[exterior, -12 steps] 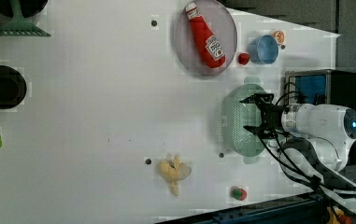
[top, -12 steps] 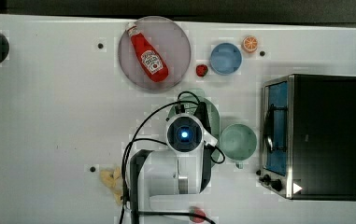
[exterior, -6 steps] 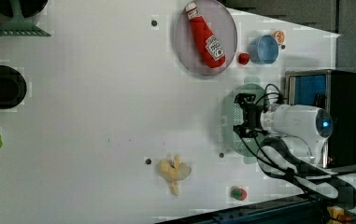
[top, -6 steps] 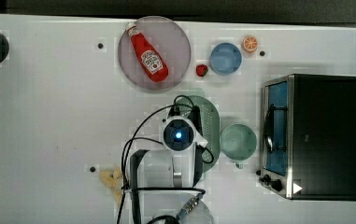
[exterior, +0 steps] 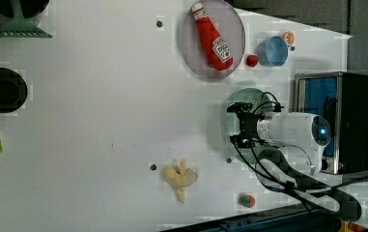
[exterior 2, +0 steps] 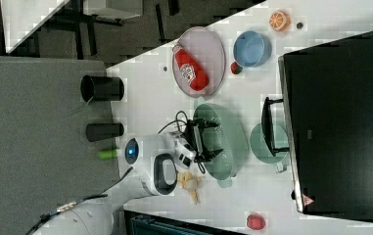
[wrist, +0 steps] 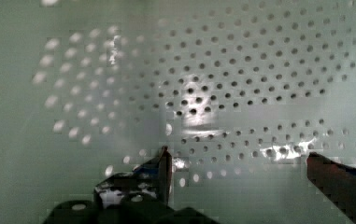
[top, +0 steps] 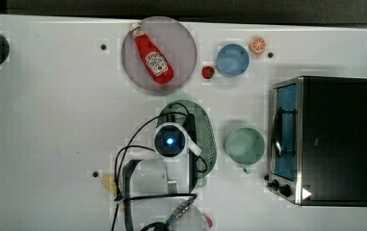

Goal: Drag strainer right to left.

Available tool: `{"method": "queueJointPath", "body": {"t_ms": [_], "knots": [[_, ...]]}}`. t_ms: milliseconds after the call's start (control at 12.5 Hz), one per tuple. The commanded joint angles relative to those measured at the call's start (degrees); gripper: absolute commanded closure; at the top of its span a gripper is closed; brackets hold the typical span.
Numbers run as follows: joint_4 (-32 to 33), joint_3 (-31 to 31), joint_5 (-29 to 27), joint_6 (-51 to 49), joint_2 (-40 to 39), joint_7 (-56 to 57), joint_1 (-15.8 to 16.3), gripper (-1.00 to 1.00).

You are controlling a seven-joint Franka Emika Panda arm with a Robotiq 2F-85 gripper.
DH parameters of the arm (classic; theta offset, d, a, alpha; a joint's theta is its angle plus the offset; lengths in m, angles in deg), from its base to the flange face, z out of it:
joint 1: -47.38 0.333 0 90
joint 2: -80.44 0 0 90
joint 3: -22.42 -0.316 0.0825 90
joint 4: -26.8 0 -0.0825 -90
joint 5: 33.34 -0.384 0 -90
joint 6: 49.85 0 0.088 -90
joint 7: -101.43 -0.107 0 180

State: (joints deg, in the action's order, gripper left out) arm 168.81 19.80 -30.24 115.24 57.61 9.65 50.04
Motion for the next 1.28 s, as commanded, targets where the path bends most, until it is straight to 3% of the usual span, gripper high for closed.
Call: {"method": "queueJointPath", "body": {"t_ms": [80,1280], "knots": [[-0.71,-0.09,-0.56,-0.63,0.79,-5.31,4.48,-1.00],[-12.05,-0.95,-7.56,-10.27,-4.18,-17.24,18.39,-1.00]]}}
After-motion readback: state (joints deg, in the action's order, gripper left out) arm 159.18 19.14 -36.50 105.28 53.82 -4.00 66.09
